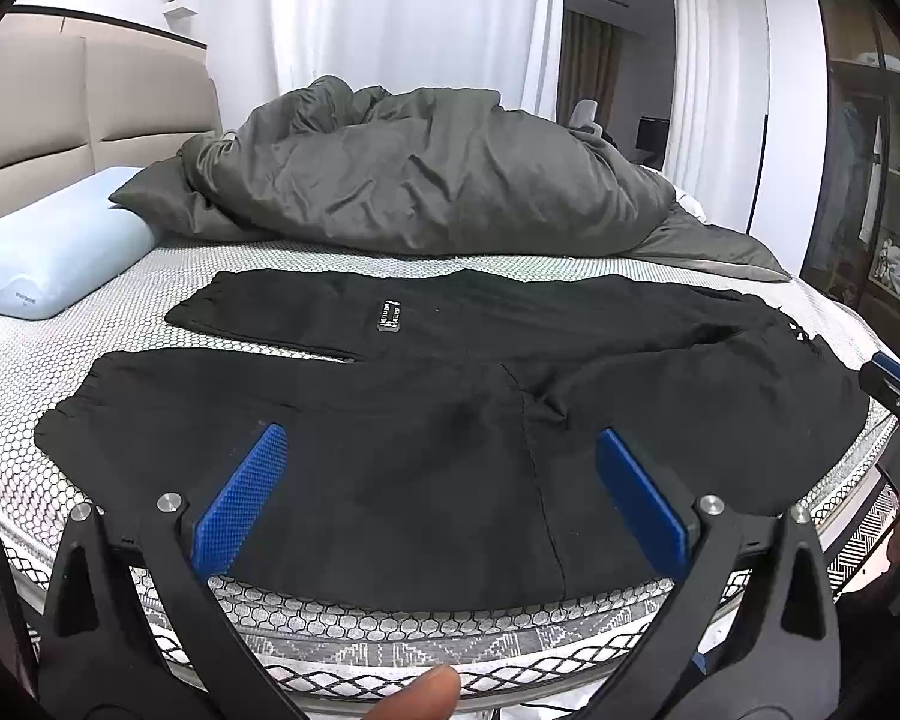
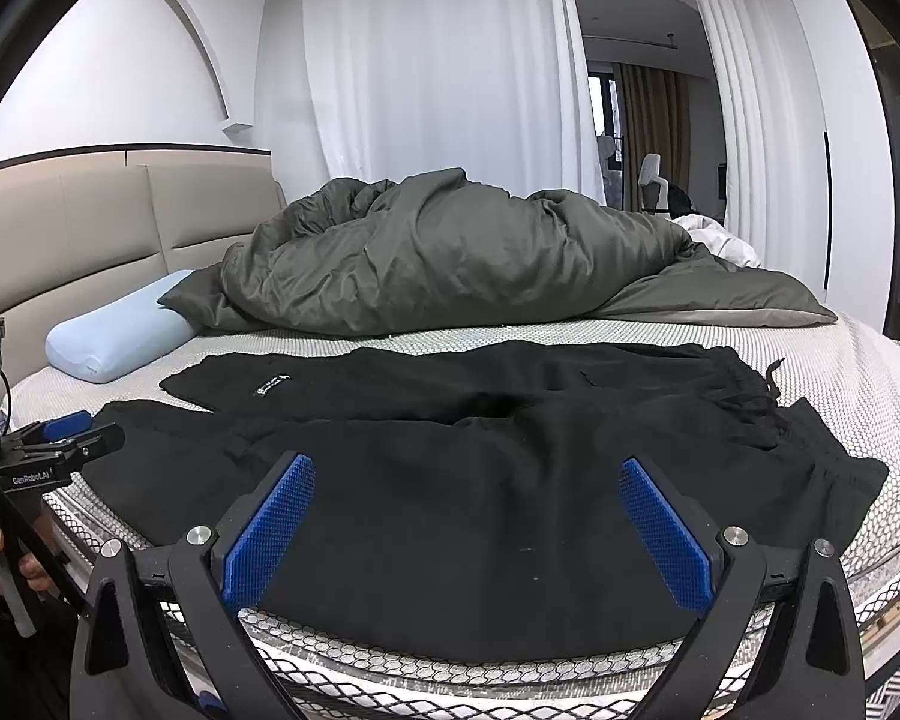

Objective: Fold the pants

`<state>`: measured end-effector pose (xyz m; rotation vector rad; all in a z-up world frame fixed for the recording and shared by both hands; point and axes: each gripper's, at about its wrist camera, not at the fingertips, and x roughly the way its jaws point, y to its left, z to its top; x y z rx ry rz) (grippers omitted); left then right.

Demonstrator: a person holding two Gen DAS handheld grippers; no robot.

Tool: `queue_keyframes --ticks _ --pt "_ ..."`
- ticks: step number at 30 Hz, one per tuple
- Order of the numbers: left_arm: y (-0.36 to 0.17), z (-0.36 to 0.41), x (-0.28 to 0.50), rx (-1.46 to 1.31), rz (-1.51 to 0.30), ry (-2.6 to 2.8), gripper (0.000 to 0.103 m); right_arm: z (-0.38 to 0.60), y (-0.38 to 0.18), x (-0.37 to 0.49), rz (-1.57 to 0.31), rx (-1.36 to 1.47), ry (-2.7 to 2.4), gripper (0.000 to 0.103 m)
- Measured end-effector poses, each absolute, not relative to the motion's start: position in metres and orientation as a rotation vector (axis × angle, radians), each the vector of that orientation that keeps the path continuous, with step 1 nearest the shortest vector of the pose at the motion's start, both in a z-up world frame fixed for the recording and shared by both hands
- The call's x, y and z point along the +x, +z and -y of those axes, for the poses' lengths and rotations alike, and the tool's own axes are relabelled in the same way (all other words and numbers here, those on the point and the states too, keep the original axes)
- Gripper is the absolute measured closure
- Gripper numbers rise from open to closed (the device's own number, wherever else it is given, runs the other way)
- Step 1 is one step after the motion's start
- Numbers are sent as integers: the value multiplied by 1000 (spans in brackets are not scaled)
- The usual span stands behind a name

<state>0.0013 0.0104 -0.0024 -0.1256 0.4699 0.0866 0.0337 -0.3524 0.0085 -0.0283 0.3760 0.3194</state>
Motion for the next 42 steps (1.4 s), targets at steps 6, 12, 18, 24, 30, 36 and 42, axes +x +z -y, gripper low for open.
queue_keyframes --ticks 6,12,18,24,30,36,42 --pt "-2 -8 -1 -120 -464 87 0 352 8 34 -374 -26 314 0" --pt "-2 -9 0 -123 -469 85 0 353 9 33 -374 -25 315 0" --pt "0 -11 0 -125 -469 82 0 353 9 32 -373 -25 315 0" --pt "3 -12 -1 -136 -483 85 0 354 10 32 -381 -19 311 0" --pt "8 -10 -2 -143 -459 59 0 352 10 43 -403 -4 320 0" --pt "3 -10 26 -116 -435 54 0 347 12 73 -340 -24 311 0" --pt "0 -21 32 -147 -482 55 0 361 -14 97 -482 61 291 0"
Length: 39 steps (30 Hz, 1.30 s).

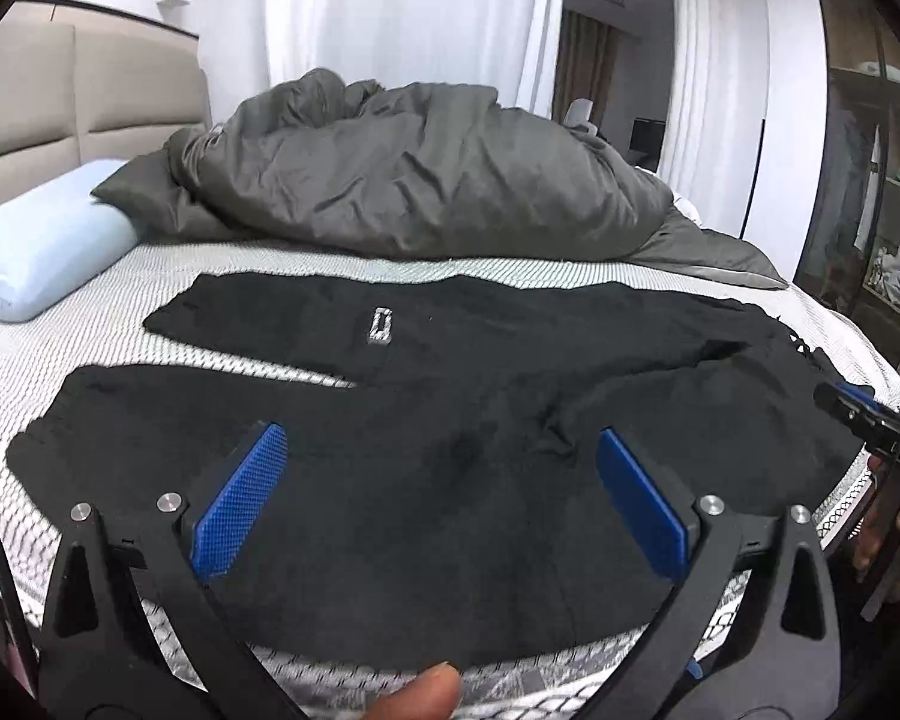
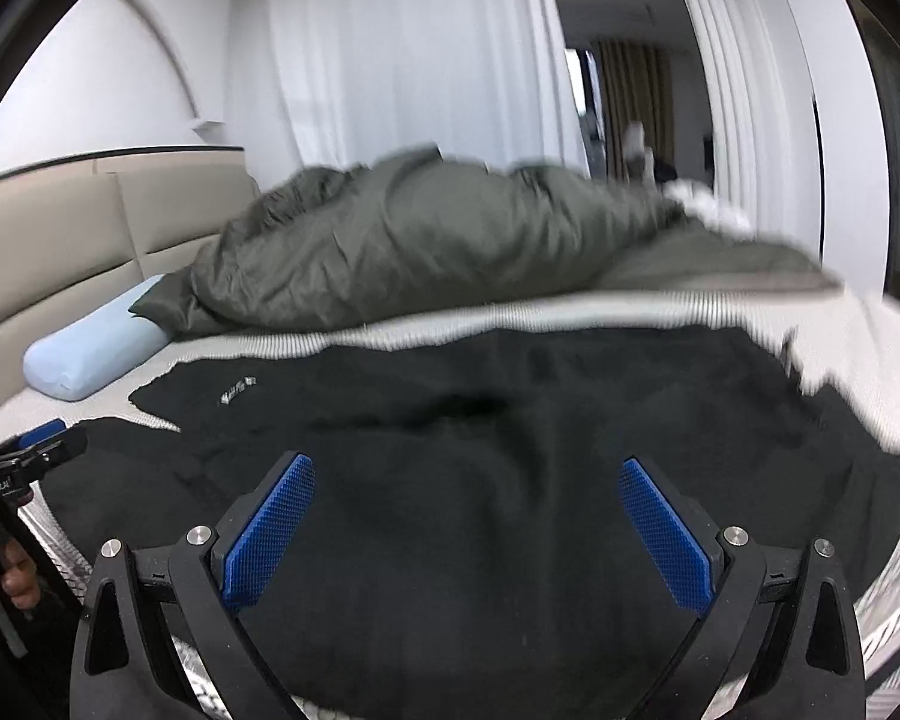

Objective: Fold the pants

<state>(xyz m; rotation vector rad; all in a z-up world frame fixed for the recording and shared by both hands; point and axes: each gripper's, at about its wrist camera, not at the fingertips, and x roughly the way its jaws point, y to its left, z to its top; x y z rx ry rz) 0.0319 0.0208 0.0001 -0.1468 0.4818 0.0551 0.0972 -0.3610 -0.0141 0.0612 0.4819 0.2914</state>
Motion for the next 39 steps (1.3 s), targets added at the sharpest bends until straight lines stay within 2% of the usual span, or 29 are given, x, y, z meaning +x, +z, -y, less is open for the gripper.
queue_keyframes --ticks 6,11,15,28,31,33,37,39 --pt "7 -35 -5 -166 -453 75 0 355 8 56 -451 -44 272 0" --pt "13 -50 -42 -207 -455 99 0 361 32 18 -392 -9 301 0" --pt "9 -61 -63 -228 -455 136 0 371 38 7 -418 9 300 0" --pt "-39 -149 -47 -459 -556 234 0 440 22 30 -462 111 202 0" --pt "-52 -172 -44 -574 -588 223 6 459 16 49 -503 218 202 0" --pt "-61 -183 -46 -646 -606 176 18 469 8 61 -510 262 181 0" --pt "-68 -192 -48 -691 -595 111 25 477 -11 69 -528 332 169 0" --pt "-73 -196 -47 -731 -602 76 33 477 -16 71 -550 338 154 0"
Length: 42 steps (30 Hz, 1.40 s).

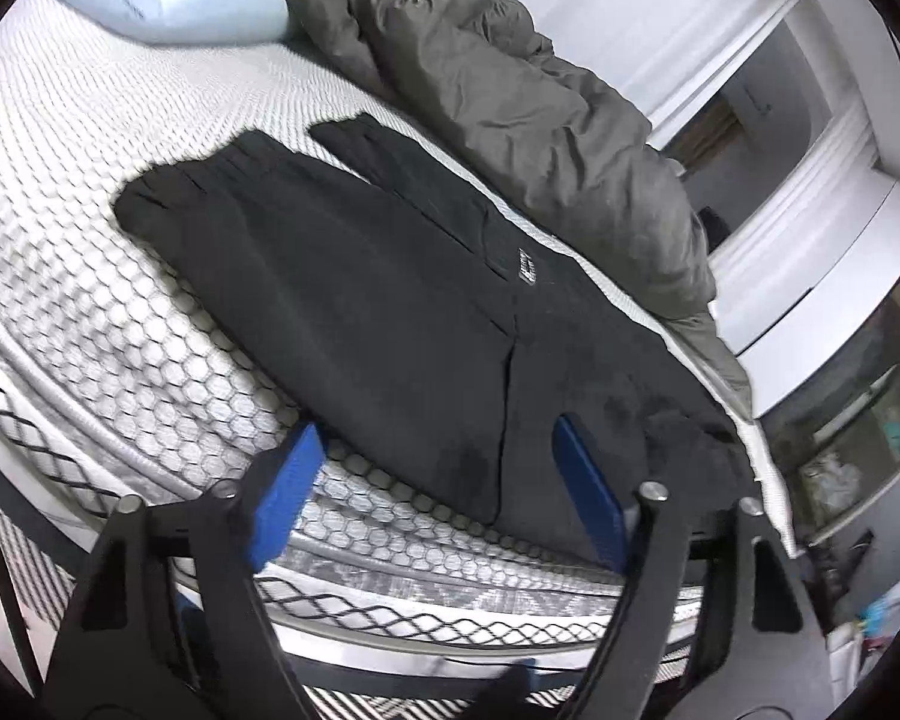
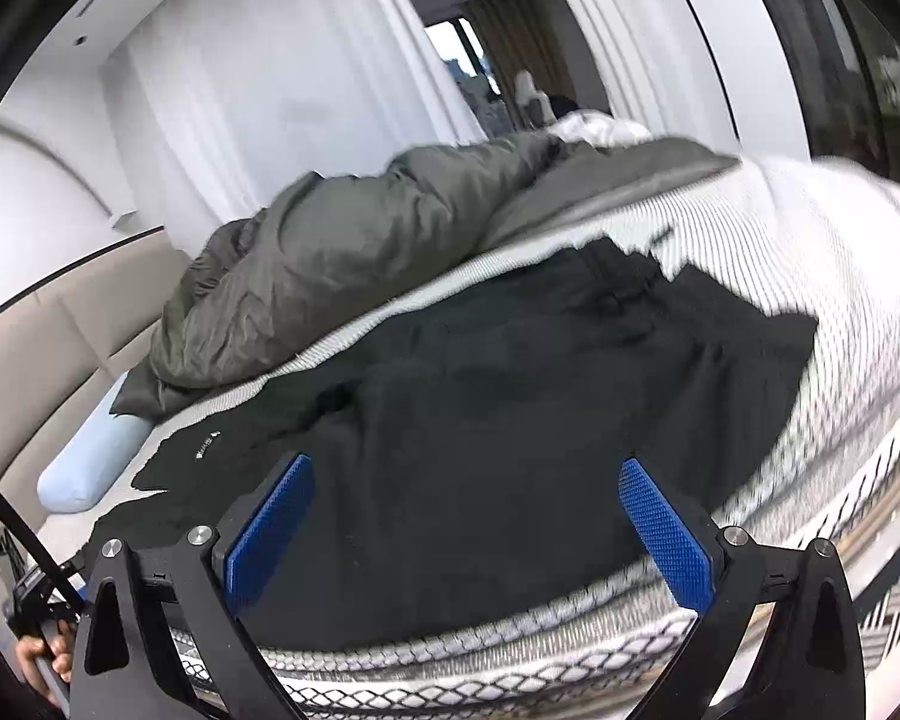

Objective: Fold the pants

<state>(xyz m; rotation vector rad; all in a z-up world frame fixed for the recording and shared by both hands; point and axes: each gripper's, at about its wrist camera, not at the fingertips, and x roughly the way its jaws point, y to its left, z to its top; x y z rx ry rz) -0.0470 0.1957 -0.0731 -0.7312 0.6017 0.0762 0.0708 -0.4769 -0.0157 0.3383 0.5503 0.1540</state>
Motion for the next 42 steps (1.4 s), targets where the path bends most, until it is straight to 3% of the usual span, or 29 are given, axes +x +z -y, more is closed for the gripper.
queue_keyframes --ticks 4,6,9,15,22,26,31,35,37,39,42 --pt "-81 -201 -38 -809 -612 71 45 475 -25 79 -593 346 184 0" --pt "-85 -205 -31 -818 -610 128 76 477 -33 89 -650 362 164 0" --pt "-91 -210 -34 -853 -586 204 96 509 -39 92 -644 503 136 0" --pt "-85 -209 -32 -822 -554 241 101 601 -85 89 -644 966 -24 0" --pt "-85 -215 -38 -878 -530 237 101 598 -53 100 -524 753 26 0" --pt "-90 -220 -41 -912 -539 236 101 613 -76 113 -560 981 164 0" --pt "-91 -219 -42 -914 -537 249 101 622 -86 120 -596 1022 173 11" --pt "-91 -216 -37 -905 -546 252 101 619 -85 115 -606 989 161 20" --pt "-91 -216 -36 -905 -548 251 101 617 -87 118 -640 974 102 32" --pt "-90 -215 -36 -904 -546 251 101 616 -91 117 -657 971 57 55" --pt "-89 -214 -37 -891 -543 259 101 619 -91 109 -654 954 13 73"
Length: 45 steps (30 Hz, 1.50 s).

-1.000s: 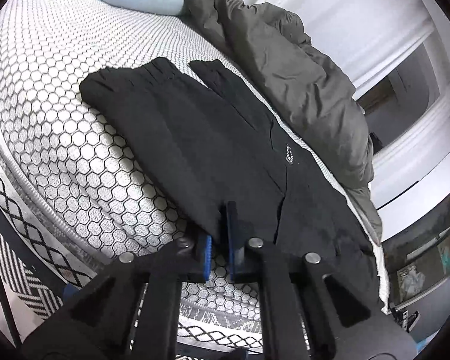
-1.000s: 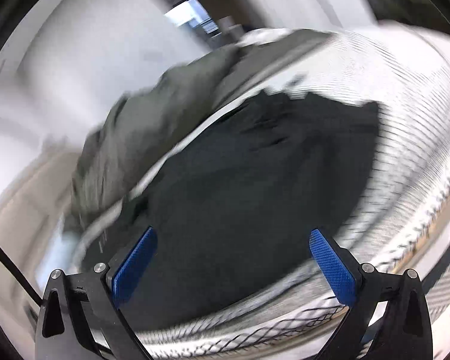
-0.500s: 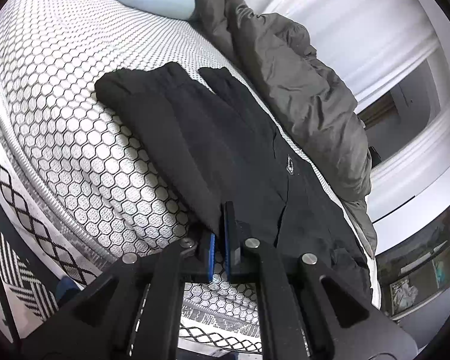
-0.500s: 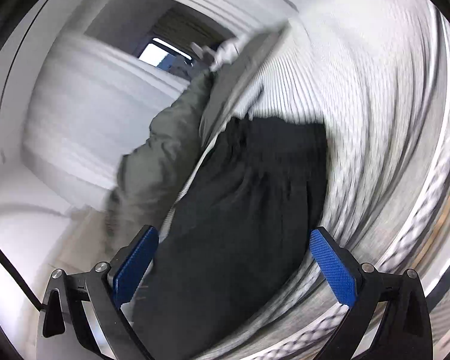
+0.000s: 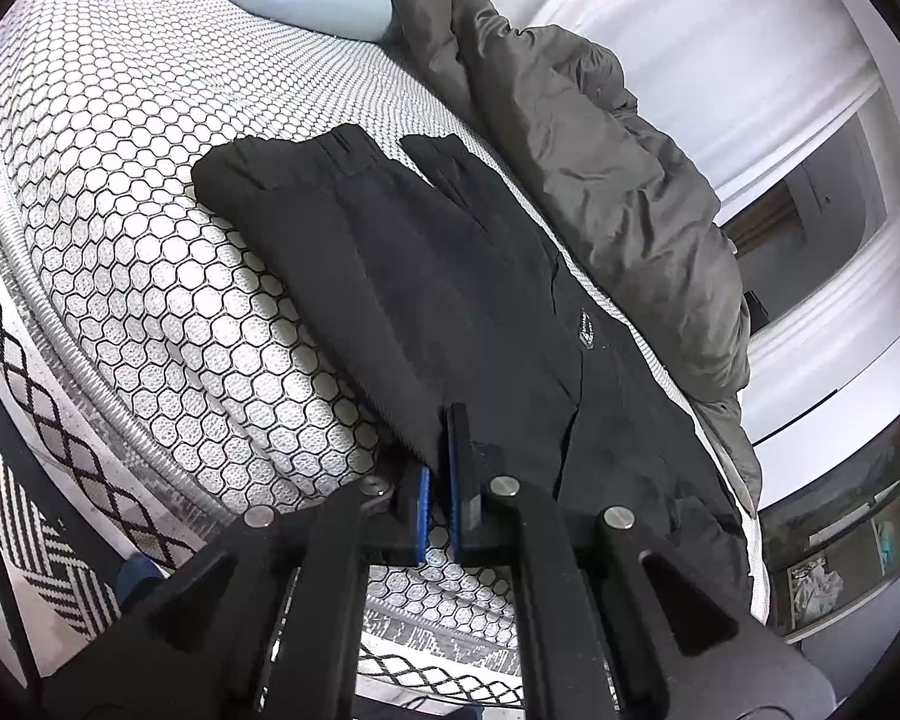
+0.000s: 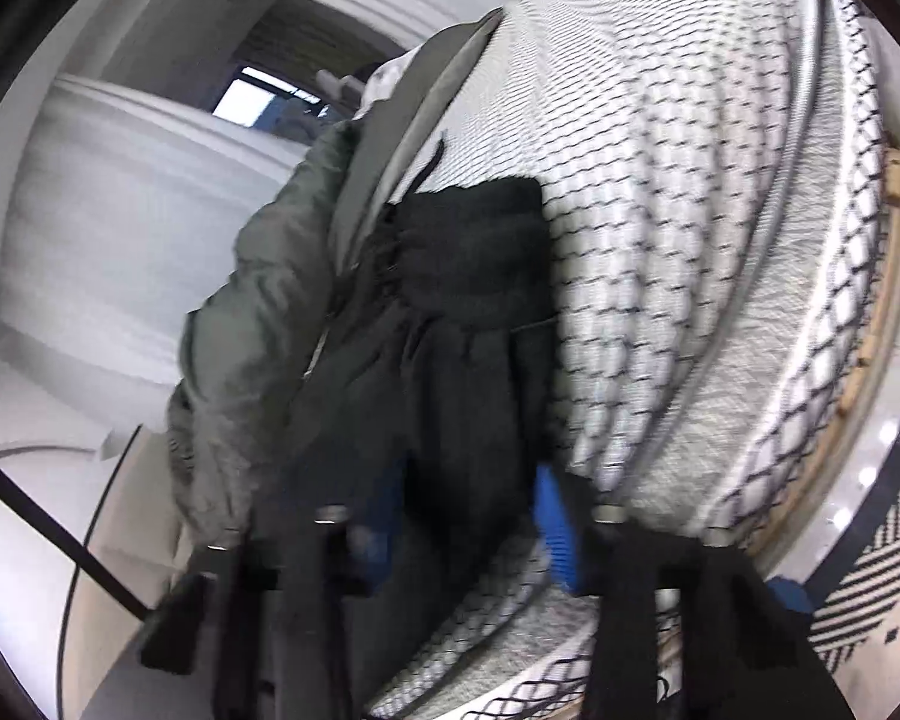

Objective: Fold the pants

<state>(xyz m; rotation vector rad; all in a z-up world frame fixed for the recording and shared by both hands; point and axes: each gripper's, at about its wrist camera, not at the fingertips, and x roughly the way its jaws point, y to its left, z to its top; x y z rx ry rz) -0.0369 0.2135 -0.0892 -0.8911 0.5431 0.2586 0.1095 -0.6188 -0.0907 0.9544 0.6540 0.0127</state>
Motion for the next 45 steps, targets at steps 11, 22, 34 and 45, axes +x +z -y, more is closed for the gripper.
queue_keyframes --ticks 11,22,34,45 --pt "-85 -214 -46 -897 -498 251 101 602 -75 105 -628 847 50 73" --pt "-84 -217 -44 -859 -521 295 101 608 -66 99 -576 796 -77 97" --pt "-65 -220 -68 -802 -457 444 89 608 -55 79 -572 717 -219 32" --pt "2 -157 -13 -566 -494 175 6 467 1 124 -633 209 193 0"
